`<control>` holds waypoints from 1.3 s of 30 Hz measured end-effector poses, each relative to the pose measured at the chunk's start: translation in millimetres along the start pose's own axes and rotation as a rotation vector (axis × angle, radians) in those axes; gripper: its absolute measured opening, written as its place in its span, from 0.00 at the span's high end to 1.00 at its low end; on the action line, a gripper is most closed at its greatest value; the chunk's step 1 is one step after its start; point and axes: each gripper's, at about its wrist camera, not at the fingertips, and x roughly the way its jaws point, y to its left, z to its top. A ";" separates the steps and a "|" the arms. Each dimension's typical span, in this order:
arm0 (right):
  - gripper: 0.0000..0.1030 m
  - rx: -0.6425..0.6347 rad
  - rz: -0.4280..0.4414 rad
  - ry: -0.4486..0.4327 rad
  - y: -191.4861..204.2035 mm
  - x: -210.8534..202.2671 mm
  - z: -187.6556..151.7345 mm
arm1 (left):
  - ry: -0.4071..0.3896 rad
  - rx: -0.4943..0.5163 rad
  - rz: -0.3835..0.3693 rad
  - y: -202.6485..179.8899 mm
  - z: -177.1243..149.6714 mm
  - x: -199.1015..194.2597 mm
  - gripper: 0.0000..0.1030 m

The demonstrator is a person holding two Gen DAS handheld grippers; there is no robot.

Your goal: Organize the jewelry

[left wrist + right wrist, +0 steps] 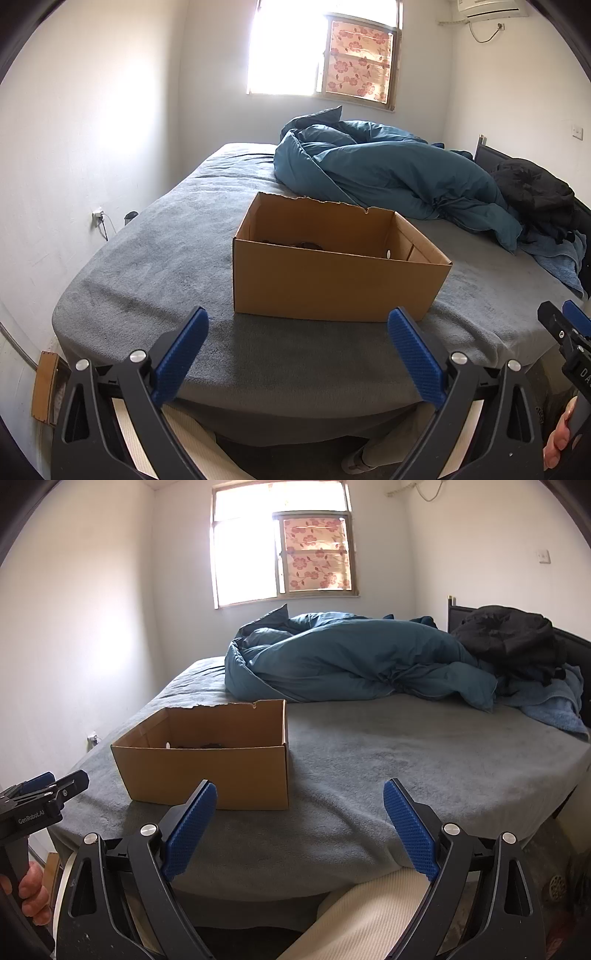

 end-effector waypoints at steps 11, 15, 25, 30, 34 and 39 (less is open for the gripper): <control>0.15 -0.001 0.003 0.000 -4.0 1.2 -0.2 | 0.011 0.005 0.036 1.9 -1.6 3.7 0.07; 0.15 -0.002 0.003 0.004 -6.0 2.3 -0.8 | 0.019 0.005 0.048 2.5 -1.9 4.0 0.07; 0.15 0.003 -0.001 0.016 -7.8 5.9 -0.3 | 0.028 0.003 0.068 2.0 -1.2 3.3 0.07; 0.15 0.000 0.002 0.013 -7.0 5.3 1.0 | 0.027 -0.003 0.035 2.0 -1.1 2.8 0.07; 0.15 -0.003 0.007 0.014 -5.6 4.1 0.7 | 0.024 -0.004 0.017 -1.2 -2.1 1.7 0.07; 0.15 -0.004 0.008 0.017 -5.4 4.7 1.4 | 0.025 -0.003 0.016 -3.6 -2.9 1.7 0.07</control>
